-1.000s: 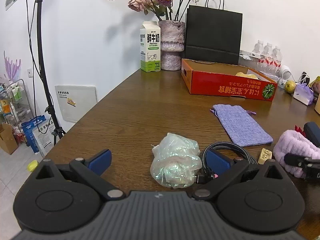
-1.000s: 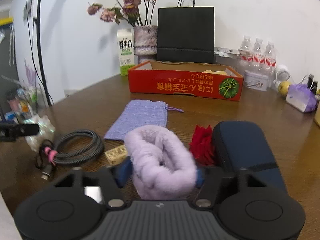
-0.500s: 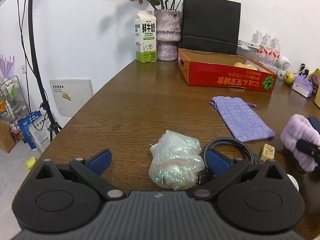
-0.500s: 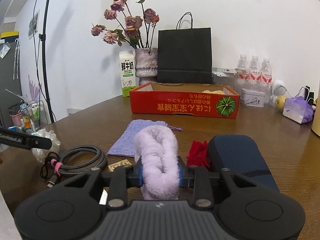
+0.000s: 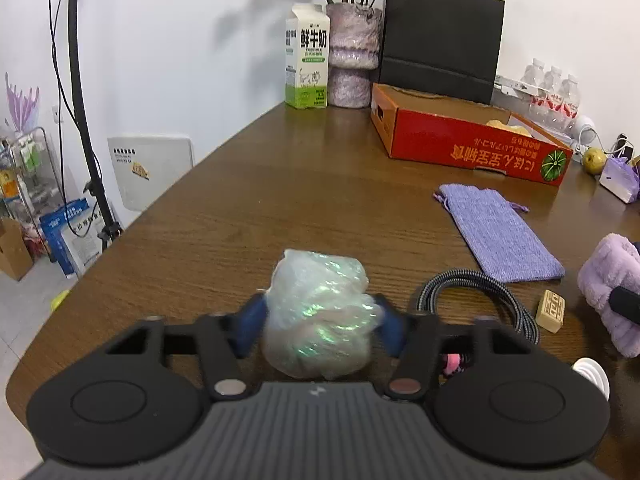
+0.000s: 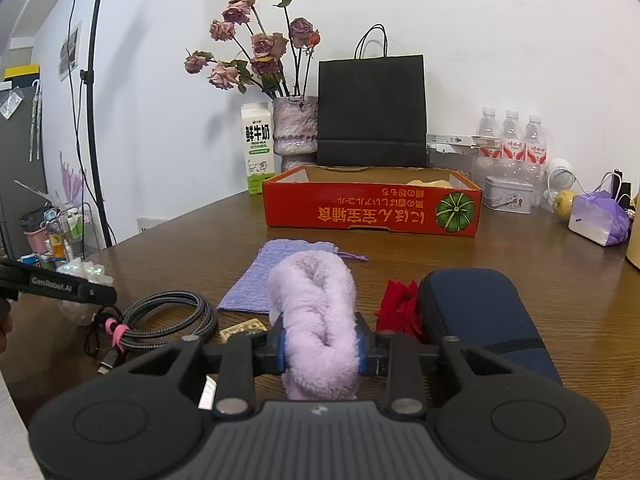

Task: Organize objects

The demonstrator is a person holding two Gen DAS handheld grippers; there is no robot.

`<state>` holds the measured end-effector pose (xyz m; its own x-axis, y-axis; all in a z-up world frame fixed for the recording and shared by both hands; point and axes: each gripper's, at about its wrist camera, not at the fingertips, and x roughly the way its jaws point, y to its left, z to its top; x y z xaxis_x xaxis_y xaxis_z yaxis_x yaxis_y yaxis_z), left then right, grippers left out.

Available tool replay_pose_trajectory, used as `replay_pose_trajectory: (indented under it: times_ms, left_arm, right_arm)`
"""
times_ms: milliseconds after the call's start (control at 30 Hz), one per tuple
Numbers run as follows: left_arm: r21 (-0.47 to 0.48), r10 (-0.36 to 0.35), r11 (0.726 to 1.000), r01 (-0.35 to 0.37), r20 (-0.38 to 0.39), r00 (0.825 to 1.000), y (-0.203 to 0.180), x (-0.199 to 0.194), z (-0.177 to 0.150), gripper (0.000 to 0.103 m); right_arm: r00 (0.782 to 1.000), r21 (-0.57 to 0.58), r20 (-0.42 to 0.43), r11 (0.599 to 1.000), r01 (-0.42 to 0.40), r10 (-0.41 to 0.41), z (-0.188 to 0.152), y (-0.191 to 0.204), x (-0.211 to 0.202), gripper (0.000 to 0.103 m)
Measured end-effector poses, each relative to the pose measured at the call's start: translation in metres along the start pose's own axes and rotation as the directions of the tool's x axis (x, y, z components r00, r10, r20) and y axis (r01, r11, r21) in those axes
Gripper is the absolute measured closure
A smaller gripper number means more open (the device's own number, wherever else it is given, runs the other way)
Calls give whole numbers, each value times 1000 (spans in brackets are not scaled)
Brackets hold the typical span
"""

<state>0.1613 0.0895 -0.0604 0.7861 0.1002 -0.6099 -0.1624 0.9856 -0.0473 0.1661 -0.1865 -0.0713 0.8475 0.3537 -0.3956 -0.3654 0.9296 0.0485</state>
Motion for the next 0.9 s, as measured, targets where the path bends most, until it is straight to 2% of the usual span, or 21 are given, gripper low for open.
replay_pose_trajectory:
  times_ms: [67,167,567,900]
  left_arm:
    - [5,9,1000,-9,2,1000,-1,0,-1,57]
    - [17,32,999,-32,19,999,-4,-4,-2,59]
    - [25,57,998,-59,67,996,-10,-18,4,59]
    - [47,31,998,-37,113,993,-29,-29,17,59]
  right_arm:
    - [1000,-1,1,1000,-2,2,0,0,0,74]
    - [1000,-1,1,1000,-5,5,0,1,0,74]
    - [1000,-28,-16,999,-16,15,1,6,1,74]
    - [999,1,-5,999,-45,45,10,0,-7,74]
